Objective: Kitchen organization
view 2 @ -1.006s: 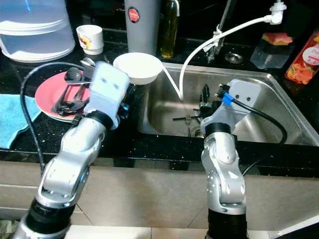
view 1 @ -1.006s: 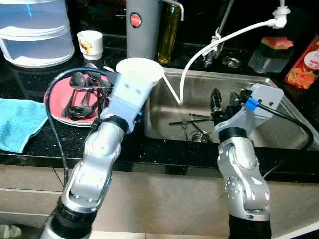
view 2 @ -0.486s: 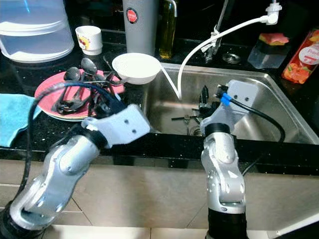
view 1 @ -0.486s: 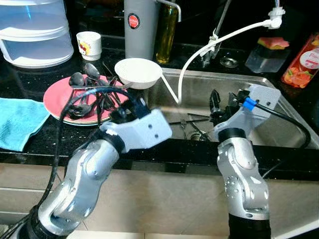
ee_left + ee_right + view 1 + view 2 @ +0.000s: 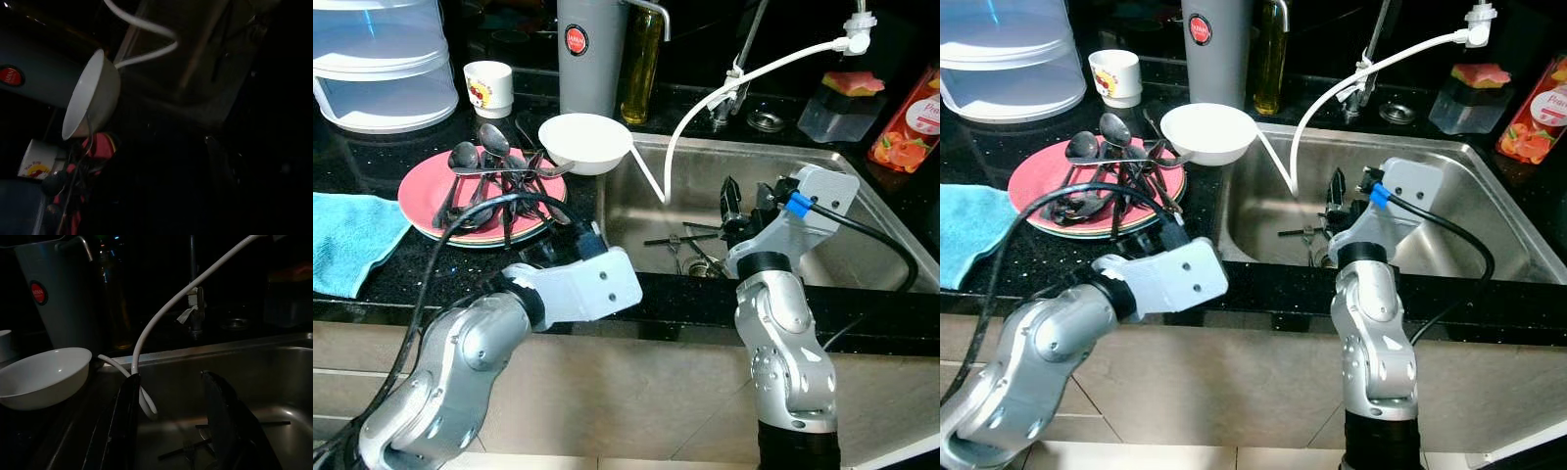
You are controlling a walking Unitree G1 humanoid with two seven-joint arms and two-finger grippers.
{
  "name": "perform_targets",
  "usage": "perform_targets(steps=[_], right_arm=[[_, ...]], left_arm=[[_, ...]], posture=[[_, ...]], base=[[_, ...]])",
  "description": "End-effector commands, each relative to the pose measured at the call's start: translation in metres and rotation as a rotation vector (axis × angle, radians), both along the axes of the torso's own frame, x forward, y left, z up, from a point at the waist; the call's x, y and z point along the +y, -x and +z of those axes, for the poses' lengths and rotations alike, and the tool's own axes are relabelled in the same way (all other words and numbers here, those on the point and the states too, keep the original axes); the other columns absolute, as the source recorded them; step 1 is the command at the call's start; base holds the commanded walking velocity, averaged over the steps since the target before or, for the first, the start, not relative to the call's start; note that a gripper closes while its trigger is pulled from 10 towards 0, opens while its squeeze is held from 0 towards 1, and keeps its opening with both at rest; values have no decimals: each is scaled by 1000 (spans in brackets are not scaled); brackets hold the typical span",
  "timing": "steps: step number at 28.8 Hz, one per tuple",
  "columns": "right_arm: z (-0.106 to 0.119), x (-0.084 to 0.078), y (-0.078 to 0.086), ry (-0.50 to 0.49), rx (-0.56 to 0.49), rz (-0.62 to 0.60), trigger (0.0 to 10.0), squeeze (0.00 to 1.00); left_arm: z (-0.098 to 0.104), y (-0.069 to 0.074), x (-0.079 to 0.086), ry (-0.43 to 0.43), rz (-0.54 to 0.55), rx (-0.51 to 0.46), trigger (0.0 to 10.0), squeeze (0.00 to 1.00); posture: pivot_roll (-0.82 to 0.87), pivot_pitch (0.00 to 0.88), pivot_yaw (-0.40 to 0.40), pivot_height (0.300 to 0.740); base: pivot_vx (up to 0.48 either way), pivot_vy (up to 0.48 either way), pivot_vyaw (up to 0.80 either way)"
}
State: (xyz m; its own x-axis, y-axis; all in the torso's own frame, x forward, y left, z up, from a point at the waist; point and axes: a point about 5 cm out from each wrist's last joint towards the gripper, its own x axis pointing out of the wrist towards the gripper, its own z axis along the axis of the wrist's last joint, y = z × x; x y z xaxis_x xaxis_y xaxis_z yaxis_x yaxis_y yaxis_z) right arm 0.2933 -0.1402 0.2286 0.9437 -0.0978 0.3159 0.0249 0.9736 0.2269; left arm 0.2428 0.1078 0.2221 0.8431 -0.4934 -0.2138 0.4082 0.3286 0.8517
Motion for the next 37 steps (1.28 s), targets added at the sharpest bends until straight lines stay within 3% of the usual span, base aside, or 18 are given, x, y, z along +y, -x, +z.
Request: perform_targets(steps=[1, 5, 12, 13, 16, 17, 18, 19, 20, 24, 29, 30, 32, 34, 37], right_arm=[[-3, 0, -1, -6, 8, -4, 10000, 0], [-2, 1, -2, -11, 8, -3, 10000, 0], [-2, 0, -1, -10, 8, -6, 10000, 0], [-2, -1, -1, -10, 8, -8, 10000, 0], [-2, -1, -1, -10, 8, -8, 10000, 0], [-1, -2, -1, -9, 7, -11, 10000, 0], [-1, -2, -1, -9, 7, -11, 10000, 0], [-1, -3, -2, -8, 5, -12, 10000, 0], [0, -3, -2, -7, 4, -12, 10000, 0], [1, -3, -2, -5, 1, -12, 10000, 0], [2, -3, -2, -4, -1, -11, 10000, 0], [2, -3, -3, -3, -2, -9, 10000, 0], [2, -3, -3, -3, -2, -9, 10000, 0], [2, -2, -3, -2, -3, -9, 10000, 0], [3, -2, -3, -3, -4, -10, 10000, 0]], left_arm=[[-5, -4, 4, -64, 28, 2, 10000, 0], [-3, -21, 9, -91, 98, -92, 10000, 0], [-6, -26, 8, -91, 124, -99, 10000, 0], [-8, -28, 7, -77, 138, -113, 9137, 0], [-8, -28, 7, -77, 138, -113, 9137, 0], [-9, -30, 5, -57, 153, -124, 6314, 0], [-9, -30, 5, -57, 153, -124, 6314, 0], [-9, -32, 3, -43, 156, -140, 2667, 0], [-9, -33, 1, -29, 153, -153, 0, 0], [-10, -34, -3, -21, 140, -171, 0, 0], [1, -34, -8, 5, 119, -275, 0, 0], [16, -36, -10, 44, 137, -400, 10000, 0], [16, -36, -10, 44, 137, -400, 10000, 0], [34, -37, -12, 108, 164, -521, 10000, 0], [48, -35, -14, 177, 163, -602, 10000, 0]], posture=[[224, 41, -73, 740], [215, 44, -73, 740], [208, 46, -76, 740], [205, 46, -77, 740], [205, 46, -77, 740], [201, 47, -80, 740], [201, 47, -80, 740], [193, 46, -84, 740], [192, 46, -85, 740], [189, 47, -88, 740], [187, 46, -91, 740], [186, 45, -93, 740], [186, 45, -93, 740], [182, 44, -92, 740], [180, 43, -91, 740]], base=[[0, 0, 0], [0, 0, 0], [0, 0, 0], [0, 0, 0], [0, 0, 0], [0, 0, 0], [0, 0, 0], [0, 0, 0], [0, 0, 0], [0, 0, 0], [0, 0, 0], [0, 0, 0], [0, 0, 0], [0, 0, 0], [0, 0, 0]])
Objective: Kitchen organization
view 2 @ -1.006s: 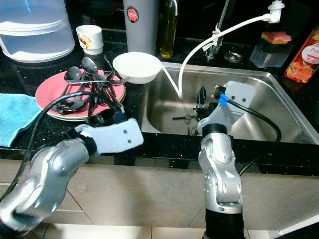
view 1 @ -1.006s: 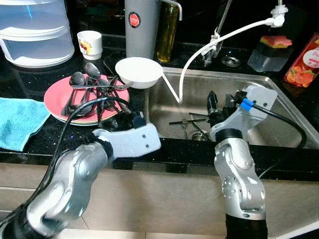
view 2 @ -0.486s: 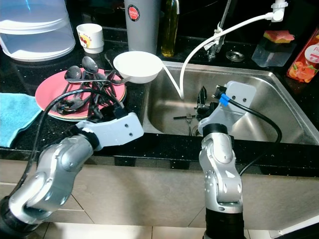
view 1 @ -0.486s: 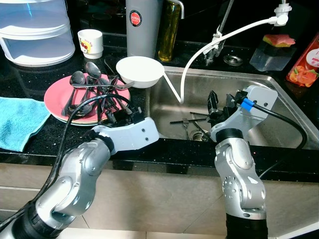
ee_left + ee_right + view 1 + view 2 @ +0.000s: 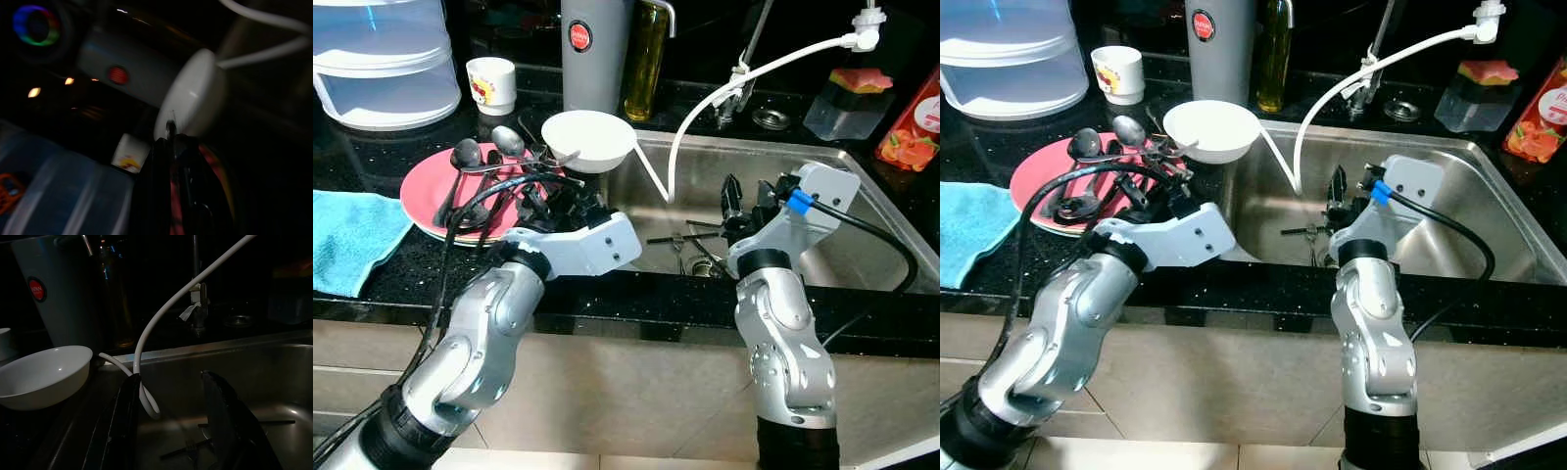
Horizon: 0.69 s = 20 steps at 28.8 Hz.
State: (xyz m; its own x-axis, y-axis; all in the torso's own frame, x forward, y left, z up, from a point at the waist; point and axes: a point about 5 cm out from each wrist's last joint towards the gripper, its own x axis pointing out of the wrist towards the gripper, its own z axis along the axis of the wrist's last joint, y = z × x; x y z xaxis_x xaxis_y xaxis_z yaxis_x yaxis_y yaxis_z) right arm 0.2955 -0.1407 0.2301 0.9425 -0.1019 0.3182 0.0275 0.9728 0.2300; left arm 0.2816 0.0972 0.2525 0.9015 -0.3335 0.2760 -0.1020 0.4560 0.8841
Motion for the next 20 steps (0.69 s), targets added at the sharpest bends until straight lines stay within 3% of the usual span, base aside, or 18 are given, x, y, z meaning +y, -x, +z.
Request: perform_targets(steps=[1, 10, 14, 17, 19, 20], right_arm=[[1, -2, -1, 1, -2, -7, 10000, 0], [1, -2, -1, 3, -2, -6, 10000, 0], [2, -2, -1, 4, -4, -4, 10000, 0], [2, -2, -1, 4, -5, -4, 10000, 0], [2, -2, -1, 5, -5, -3, 10000, 0], [2, -2, -1, 5, -5, -3, 10000, 0]], left_arm=[[24, 6, -6, 99, -38, -135, 10000, 0], [35, 13, -12, 211, -88, -196, 10000, 0], [31, 8, -10, 298, -87, -141, 10000, 0], [31, 4, -12, 365, -116, -119, 10000, 0], [31, 1, -19, 469, -173, -64, 10000, 0], [31, 1, -19, 469, -173, -64, 10000, 0]], posture=[[178, 42, -91, 740], [177, 38, -94, 740], [175, 37, -93, 740], [172, 34, -96, 740], [166, 30, -101, 740], [166, 30, -101, 740]], base=[[0, 0, 0], [0, 0, 0], [0, 0, 0], [0, 0, 0], [0, 0, 0], [0, 0, 0]])
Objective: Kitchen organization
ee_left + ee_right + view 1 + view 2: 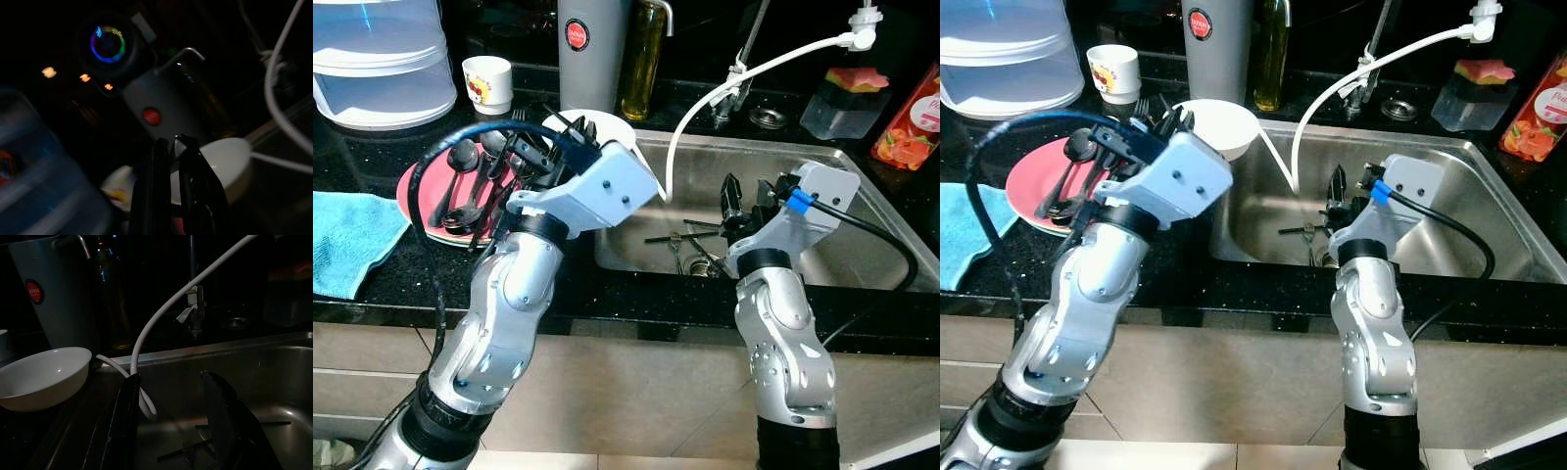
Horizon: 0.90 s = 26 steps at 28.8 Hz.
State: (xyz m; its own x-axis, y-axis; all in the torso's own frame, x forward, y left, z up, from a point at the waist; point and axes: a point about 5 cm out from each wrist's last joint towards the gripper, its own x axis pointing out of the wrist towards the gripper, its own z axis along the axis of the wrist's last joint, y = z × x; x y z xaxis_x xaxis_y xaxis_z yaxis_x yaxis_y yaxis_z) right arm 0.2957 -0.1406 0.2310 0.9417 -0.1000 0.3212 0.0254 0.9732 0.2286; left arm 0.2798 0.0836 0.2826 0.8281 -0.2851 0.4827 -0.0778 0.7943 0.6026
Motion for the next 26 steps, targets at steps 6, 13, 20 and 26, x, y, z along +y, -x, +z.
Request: perform_targets(steps=[6, 13, 20, 26], right_arm=[[3, -1, -2, 9, -6, 1, 10000, 0], [2, -2, -1, 6, -3, -3, 10000, 0], [2, -4, -1, 12, 4, -18, 10000, 0], [0, -15, -2, 30, 16, -70, 10000, 0]], left_arm=[[2, 3, -39, 87, -326, 49, 10000, 0], [-10, 4, -61, 193, -538, 255, 10000, 0], [-50, -15, -61, 261, -434, 548, 10000, 216], [-51, -25, -51, 382, -367, 584, 10000, 1000]], posture=[[161, 28, -107, 740], [158, 38, -109, 740], [158, 49, -112, 740], [160, 53, -111, 740]], base=[[0, 0, 0], [0, 0, 0], [0, 0, 0], [0, 0, 0]])
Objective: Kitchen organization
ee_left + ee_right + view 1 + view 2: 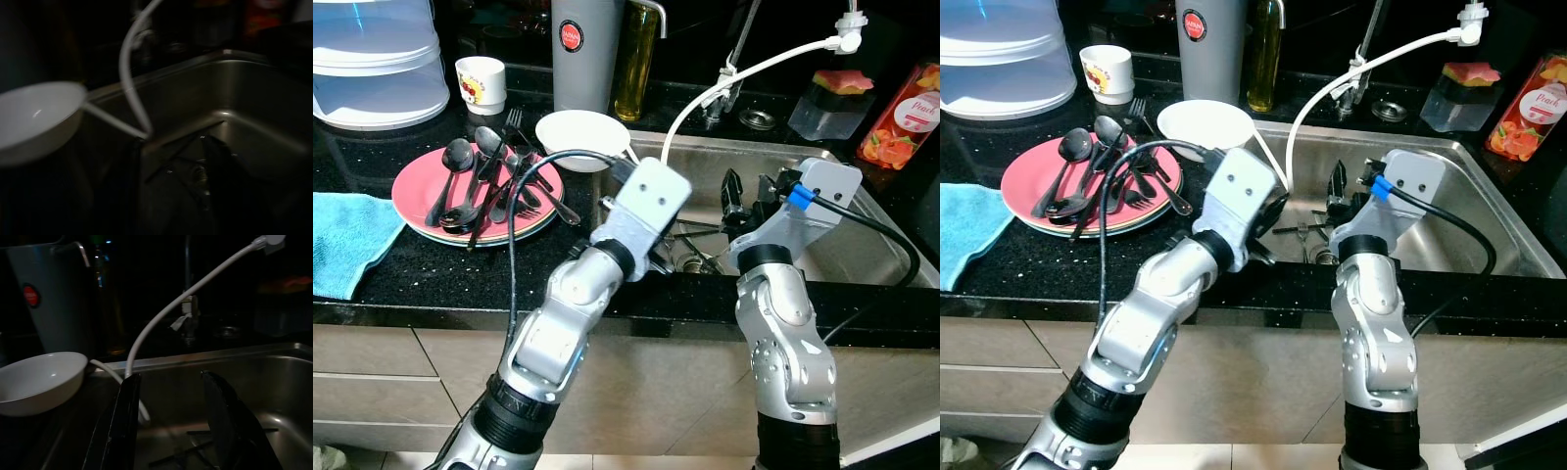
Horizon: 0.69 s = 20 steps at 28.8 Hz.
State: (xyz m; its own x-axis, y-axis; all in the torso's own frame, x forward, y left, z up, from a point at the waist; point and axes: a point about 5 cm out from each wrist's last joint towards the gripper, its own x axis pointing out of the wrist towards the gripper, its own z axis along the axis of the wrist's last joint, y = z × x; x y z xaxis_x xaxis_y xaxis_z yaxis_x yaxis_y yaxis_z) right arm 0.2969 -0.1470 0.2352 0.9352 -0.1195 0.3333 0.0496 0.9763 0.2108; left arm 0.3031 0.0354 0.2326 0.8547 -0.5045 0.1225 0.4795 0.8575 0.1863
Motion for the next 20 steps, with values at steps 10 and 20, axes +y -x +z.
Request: perform_targets(steps=[10, 20], right_arm=[[-4, -5, 0, 4, 21, -30, 10000, 0], [-11, 7, -3, 6, 58, 99, 10000, 0]], left_arm=[[23, 4, 6, -193, 99, -185, 10000, 0], [14, 20, 51, -576, 226, -236, 10000, 0]], posture=[[177, 60, -104, 740], [217, 63, -76, 740]], base=[[0, 0, 0], [0, 0, 0]])
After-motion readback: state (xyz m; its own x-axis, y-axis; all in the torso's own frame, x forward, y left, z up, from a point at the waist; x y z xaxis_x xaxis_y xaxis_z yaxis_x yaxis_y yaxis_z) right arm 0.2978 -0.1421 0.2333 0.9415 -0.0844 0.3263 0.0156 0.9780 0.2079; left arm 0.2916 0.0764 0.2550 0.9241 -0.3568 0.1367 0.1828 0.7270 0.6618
